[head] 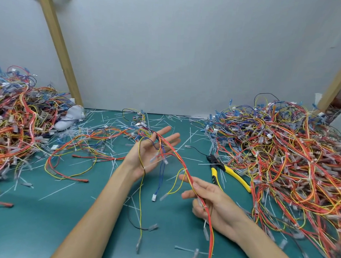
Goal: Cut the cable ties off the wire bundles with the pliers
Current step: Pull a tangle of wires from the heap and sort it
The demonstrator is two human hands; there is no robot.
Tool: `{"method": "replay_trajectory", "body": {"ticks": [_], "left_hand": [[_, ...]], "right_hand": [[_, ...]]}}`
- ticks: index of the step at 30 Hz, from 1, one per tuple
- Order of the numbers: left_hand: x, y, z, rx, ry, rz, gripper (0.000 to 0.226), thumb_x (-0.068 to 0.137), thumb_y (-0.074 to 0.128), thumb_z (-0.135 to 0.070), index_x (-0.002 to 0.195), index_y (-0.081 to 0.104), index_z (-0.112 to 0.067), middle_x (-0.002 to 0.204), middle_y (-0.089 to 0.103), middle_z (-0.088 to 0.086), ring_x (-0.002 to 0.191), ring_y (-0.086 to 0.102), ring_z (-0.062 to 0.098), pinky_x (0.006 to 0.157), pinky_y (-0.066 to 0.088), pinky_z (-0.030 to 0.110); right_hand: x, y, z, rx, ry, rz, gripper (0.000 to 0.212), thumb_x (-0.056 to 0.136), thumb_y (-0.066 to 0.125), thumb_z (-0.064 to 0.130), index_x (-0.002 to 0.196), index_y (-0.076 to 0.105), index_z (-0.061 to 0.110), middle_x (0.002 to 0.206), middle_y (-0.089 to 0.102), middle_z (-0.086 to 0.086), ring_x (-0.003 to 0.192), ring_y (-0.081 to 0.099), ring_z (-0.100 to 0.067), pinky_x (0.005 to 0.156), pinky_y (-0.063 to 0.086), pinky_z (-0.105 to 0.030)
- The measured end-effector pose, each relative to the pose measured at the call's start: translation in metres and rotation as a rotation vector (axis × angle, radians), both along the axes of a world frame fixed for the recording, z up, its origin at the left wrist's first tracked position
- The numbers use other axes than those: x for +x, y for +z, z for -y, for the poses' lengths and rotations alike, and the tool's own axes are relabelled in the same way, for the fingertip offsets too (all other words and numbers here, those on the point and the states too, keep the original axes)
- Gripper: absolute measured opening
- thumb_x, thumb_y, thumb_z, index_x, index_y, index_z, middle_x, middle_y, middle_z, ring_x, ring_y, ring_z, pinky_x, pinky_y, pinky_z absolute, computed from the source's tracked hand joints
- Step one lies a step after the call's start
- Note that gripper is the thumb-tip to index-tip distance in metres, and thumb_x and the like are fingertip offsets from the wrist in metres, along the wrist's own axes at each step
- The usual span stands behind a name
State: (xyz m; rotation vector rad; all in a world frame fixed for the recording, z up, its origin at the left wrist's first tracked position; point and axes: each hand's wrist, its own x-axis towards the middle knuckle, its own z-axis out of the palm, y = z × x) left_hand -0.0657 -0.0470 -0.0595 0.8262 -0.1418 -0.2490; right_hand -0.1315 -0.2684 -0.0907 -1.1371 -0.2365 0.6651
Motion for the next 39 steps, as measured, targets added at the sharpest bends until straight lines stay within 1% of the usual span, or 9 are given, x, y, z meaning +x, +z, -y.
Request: {"method": "replay_trajectory", "body": {"ticks": [3,6,9,16,24,28,30,34,39], "left_hand": [[0.000,0.000,0.001,0.036,-0.011,0.020,0.040,0.099,0.034,-0.025,0.134,0.049,-0.012,0.131,0.060,0.017,0.122,0.057,0.029,0.099,0.047,0.040],[0.000,-0.002,-0.002,0.213,0.019,0.087,0.036,0.100,0.039,-0.018,0.134,0.050,-0.016,0.128,0.064,0.009,0.111,0.065,0.021,0.083,0.055,0.029],[-0.001,-0.005,-0.004,0.334,0.048,0.133,0.036,0.100,0.042,-0.016,0.134,0.052,-0.018,0.125,0.066,0.008,0.095,0.067,0.015,0.071,0.054,0.024],[-0.001,-0.007,-0.003,0.351,0.090,0.078,0.029,0.095,0.050,-0.022,0.120,0.064,-0.025,0.108,0.072,0.002,0.074,0.045,0.014,0.064,0.047,0.018],[0.001,-0.011,-0.005,0.383,0.130,0.051,0.027,0.096,0.048,-0.029,0.116,0.065,-0.022,0.102,0.074,-0.001,0.046,0.047,0.000,0.054,0.039,0.011],[0.006,-0.015,-0.008,0.357,0.124,-0.006,0.041,0.085,0.052,-0.046,0.113,0.068,-0.020,0.109,0.073,0.003,0.038,0.037,0.000,0.044,0.036,0.009],[0.009,-0.017,-0.010,0.341,0.127,-0.023,0.044,0.084,0.053,-0.046,0.113,0.068,-0.017,0.112,0.072,0.006,0.034,0.033,0.001,0.037,0.033,0.008],[0.012,-0.021,-0.014,0.375,0.131,-0.009,0.046,0.085,0.052,-0.046,0.115,0.066,-0.015,0.114,0.071,0.005,0.031,0.028,0.001,0.034,0.029,0.008],[0.012,-0.022,-0.014,0.390,0.136,-0.012,0.046,0.083,0.056,-0.049,0.112,0.070,-0.016,0.112,0.072,0.007,0.041,0.045,0.001,0.041,0.039,0.009]], "right_hand": [[0.000,0.000,0.000,0.005,-0.008,-0.005,0.032,0.093,0.054,0.022,0.121,0.068,0.017,0.087,0.068,-0.012,0.039,0.041,-0.009,0.043,0.028,-0.018],[0.001,0.000,-0.001,0.019,-0.027,-0.022,0.031,0.092,0.055,0.022,0.120,0.070,0.018,0.086,0.068,-0.012,0.040,0.042,-0.010,0.043,0.029,-0.018],[0.001,0.001,-0.001,0.040,-0.032,-0.039,0.031,0.091,0.056,0.021,0.119,0.070,0.017,0.085,0.068,-0.013,0.040,0.044,-0.010,0.042,0.033,-0.018],[0.000,0.001,0.000,0.042,-0.024,-0.036,0.032,0.092,0.055,0.020,0.121,0.069,0.017,0.086,0.068,-0.012,0.042,0.046,-0.010,0.042,0.034,-0.018],[0.001,0.000,-0.001,0.066,-0.030,-0.060,0.033,0.091,0.056,0.020,0.120,0.069,0.014,0.086,0.068,-0.014,0.042,0.047,-0.009,0.042,0.036,-0.017],[0.001,0.000,0.000,0.096,-0.033,-0.088,0.034,0.089,0.057,0.018,0.121,0.068,0.012,0.086,0.067,-0.014,0.043,0.046,-0.009,0.042,0.036,-0.017],[0.001,0.000,0.000,0.100,-0.032,-0.090,0.034,0.090,0.056,0.017,0.121,0.068,0.012,0.086,0.067,-0.014,0.043,0.046,-0.009,0.042,0.036,-0.017],[0.002,-0.001,0.000,0.101,-0.037,-0.095,0.034,0.090,0.056,0.017,0.121,0.068,0.012,0.086,0.067,-0.013,0.043,0.045,-0.009,0.042,0.035,-0.017],[0.002,-0.001,0.000,0.109,-0.044,-0.106,0.034,0.089,0.056,0.017,0.121,0.069,0.011,0.086,0.067,-0.013,0.043,0.046,-0.009,0.041,0.036,-0.018]]}}
